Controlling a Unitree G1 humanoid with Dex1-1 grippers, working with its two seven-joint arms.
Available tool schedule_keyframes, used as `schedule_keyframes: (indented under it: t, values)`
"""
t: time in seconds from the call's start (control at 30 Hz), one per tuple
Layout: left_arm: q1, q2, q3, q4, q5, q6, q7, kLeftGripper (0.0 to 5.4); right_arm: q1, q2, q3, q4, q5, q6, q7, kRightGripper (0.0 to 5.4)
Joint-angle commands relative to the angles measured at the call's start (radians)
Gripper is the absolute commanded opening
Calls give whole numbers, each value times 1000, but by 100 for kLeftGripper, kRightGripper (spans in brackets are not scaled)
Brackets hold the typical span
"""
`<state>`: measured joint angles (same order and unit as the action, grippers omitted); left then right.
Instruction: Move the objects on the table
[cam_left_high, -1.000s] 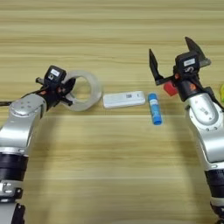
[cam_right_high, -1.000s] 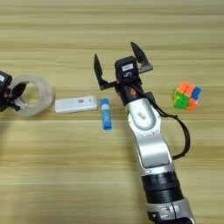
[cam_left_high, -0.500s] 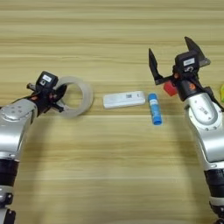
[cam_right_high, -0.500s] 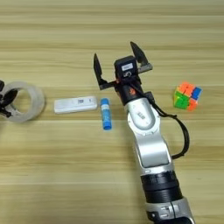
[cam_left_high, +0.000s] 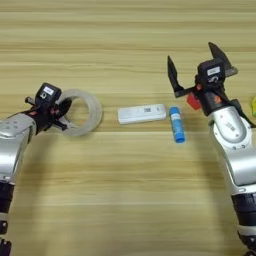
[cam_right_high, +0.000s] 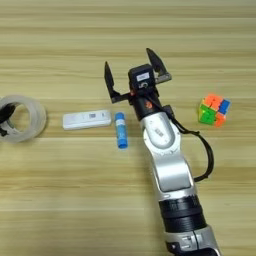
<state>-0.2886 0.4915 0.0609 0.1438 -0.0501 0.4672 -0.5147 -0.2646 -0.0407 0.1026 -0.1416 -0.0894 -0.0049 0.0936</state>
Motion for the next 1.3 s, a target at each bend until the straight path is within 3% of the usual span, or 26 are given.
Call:
schedule_keyframes:
  t: [0.03,0.5,0.53,1.3]
  values:
    - [-21,20,-16,33,6,20,-11,114,-7,6,3,0,-2,18,-8,540]
    - [-57,30,-28,34,7,27,-26,114,-9,8,7,12,-4,14,-13,540]
    - [-61,31,-29,33,8,27,-25,142,-9,8,7,12,-4,14,-13,540]
    - [-89,36,-31,30,-1,18,-23,358,-13,12,15,40,-6,5,-26,540]
